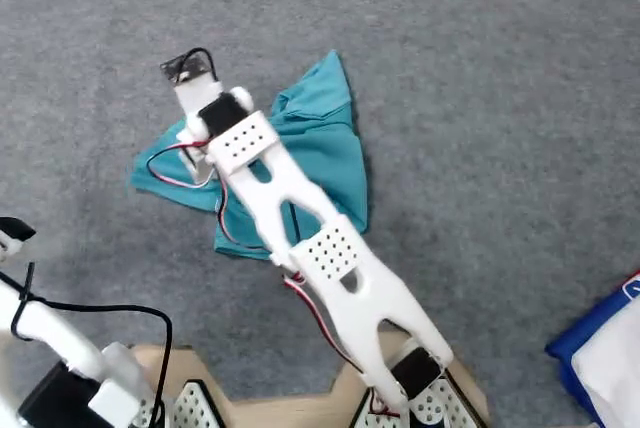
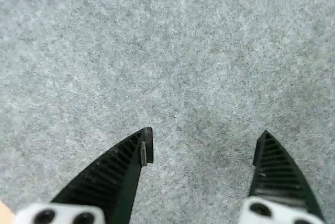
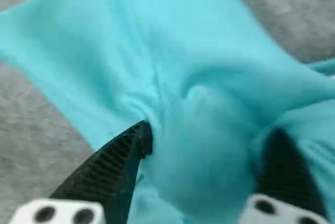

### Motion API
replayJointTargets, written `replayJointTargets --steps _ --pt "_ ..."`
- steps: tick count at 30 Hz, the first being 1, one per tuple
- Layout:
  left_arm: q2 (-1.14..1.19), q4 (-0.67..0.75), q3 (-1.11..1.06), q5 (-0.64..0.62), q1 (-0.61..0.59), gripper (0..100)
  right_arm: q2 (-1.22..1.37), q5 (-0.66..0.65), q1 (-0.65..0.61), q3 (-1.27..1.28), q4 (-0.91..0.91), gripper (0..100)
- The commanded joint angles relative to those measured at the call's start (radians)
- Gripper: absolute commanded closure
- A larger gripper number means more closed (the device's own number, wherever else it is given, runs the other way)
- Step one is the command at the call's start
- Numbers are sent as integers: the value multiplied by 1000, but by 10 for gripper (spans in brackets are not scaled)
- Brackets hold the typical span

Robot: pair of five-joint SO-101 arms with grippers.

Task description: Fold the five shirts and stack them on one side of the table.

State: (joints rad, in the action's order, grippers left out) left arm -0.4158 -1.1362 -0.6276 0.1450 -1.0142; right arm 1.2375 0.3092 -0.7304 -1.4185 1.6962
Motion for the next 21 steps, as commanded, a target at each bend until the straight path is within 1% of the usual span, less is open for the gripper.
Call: replayJointTargets --steps 1,4,5,8,14,18,21 --pt "-4 -5 38 3 -6 689 -28 -8 56 -41 -14 868" --pt "-4 -5 38 3 -5 689 -28 -8 96 -117 -14 974" --pt "-4 -5 38 3 -5 689 -28 -8 110 -150 -14 995" --pt "-4 -5 38 3 -5 689 -30 -8 147 -257 6 979" --pt "-4 -5 38 3 -5 689 -157 -6 209 -245 58 979" --pt "-4 -5 38 3 -5 689 -245 -6 260 -245 58 979" --pt "-4 0 28 3 -5 689 -283 -8 272 -232 51 977"
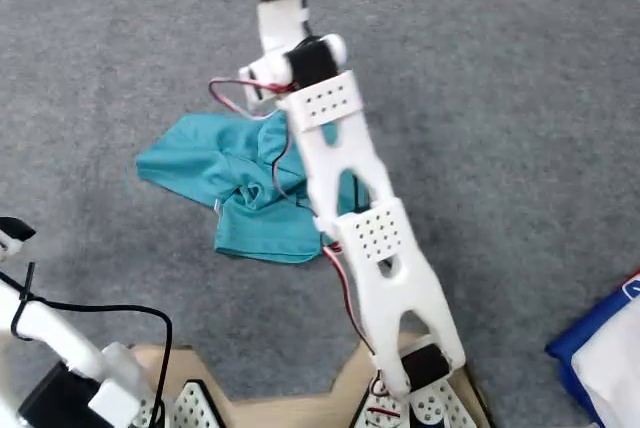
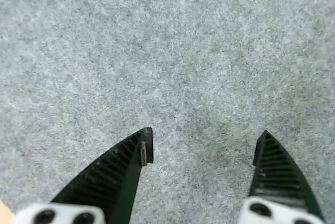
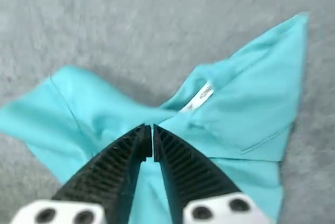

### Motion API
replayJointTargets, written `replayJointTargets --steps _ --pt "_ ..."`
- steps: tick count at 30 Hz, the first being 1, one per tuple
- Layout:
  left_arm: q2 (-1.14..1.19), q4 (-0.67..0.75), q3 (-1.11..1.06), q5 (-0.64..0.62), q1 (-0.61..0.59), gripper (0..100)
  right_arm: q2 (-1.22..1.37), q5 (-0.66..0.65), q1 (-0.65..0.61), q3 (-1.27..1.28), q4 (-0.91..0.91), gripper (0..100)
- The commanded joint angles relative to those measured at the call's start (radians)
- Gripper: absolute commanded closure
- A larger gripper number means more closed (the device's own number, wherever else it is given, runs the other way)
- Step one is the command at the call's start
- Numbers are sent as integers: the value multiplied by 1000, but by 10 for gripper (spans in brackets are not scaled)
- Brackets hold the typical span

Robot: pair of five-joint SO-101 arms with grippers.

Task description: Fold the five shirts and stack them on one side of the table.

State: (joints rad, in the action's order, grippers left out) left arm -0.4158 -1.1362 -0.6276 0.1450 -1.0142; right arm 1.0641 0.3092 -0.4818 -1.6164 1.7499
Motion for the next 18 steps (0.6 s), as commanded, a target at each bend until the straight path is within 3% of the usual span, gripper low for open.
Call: replayJointTargets --steps 1,6,13,18 --pt "-4 3 17 3 -3 689 -110 -8 19 -33 -2 976" --pt "-4 3 -15 3 -2 689 -42 -8 -85 -33 -2 943" --pt "-4 3 -15 3 -23 689 143 6 -306 -39 -143 674" --pt "-4 3 -15 3 -87 688 225 43 -415 -33 -308 691"
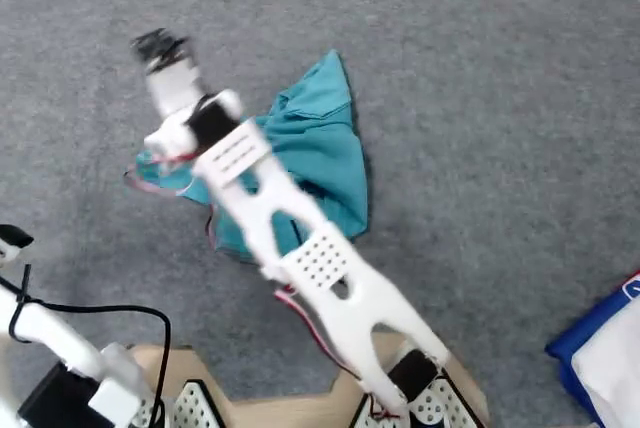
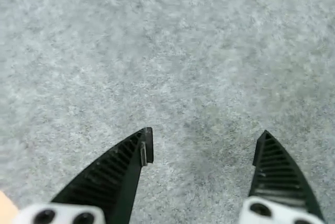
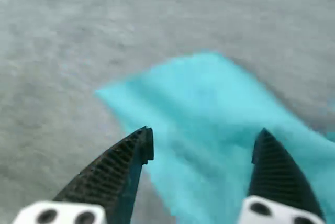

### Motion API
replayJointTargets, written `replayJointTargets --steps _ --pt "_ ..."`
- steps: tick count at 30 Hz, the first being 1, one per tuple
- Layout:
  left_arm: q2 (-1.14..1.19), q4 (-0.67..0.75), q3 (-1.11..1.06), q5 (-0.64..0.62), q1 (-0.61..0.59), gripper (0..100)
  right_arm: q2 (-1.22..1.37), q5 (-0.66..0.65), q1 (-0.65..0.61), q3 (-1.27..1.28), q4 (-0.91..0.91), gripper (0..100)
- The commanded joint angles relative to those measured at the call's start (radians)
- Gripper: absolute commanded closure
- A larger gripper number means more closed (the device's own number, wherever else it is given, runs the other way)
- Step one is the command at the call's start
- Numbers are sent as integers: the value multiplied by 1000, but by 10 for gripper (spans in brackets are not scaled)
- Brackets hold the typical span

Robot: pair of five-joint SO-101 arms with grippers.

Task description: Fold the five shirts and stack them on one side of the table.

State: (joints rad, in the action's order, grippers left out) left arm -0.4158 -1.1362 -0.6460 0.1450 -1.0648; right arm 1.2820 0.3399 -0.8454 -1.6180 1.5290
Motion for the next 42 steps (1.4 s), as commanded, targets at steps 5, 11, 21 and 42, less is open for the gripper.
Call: replayJointTargets --steps 5,11,21,42 --pt "-4 3 5 5 -68 686 85 12 -35 1 -164 776" --pt "-4 3 5 5 -60 687 111 5 110 -7 -160 986" --pt "-4 5 5 5 -58 686 -27 5 289 -42 -80 991" --pt "-2 -5 2 3 71 689 -99 -28 526 -30 258 993"
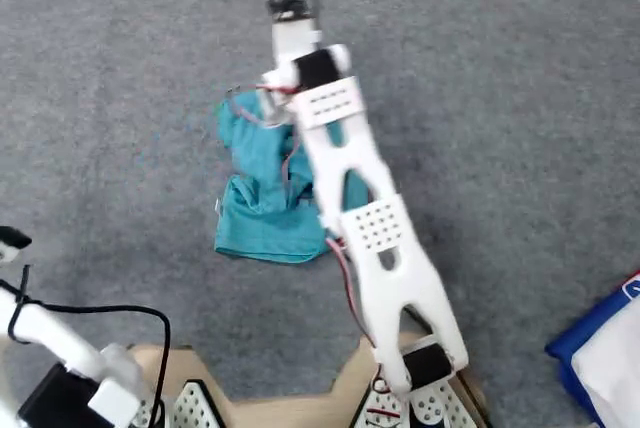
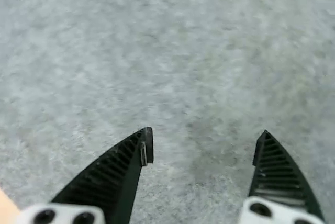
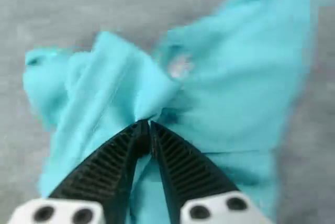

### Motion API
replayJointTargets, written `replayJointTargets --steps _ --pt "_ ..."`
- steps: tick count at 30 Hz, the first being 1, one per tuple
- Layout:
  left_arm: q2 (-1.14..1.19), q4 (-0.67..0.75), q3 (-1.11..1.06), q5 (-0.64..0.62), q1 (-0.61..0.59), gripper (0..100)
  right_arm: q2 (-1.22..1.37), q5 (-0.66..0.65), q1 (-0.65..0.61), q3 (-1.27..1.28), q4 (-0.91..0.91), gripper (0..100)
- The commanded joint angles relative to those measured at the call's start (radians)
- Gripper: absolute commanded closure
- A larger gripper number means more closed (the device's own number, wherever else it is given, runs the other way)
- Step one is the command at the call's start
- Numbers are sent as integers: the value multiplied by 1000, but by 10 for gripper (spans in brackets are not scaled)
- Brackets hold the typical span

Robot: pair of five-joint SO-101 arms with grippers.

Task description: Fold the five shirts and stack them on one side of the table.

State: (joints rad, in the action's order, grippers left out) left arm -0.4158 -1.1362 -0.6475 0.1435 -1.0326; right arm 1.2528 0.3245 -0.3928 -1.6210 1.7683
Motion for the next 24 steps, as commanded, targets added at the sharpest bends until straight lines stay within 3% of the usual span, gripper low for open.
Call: replayJointTargets --steps 1,9,15,20,24 --pt "-2 -5 3 5 48 689 -74 -28 96 -7 18 993" --pt "-2 -5 3 2 107 689 -77 -57 228 186 18 993" --pt "-4 -5 -38 3 180 689 -77 -57 374 197 18 993" --pt "-12 -5 -89 3 336 689 -84 -55 458 197 14 993" --pt "-13 -5 -103 3 554 689 -70 -51 455 208 8 993"
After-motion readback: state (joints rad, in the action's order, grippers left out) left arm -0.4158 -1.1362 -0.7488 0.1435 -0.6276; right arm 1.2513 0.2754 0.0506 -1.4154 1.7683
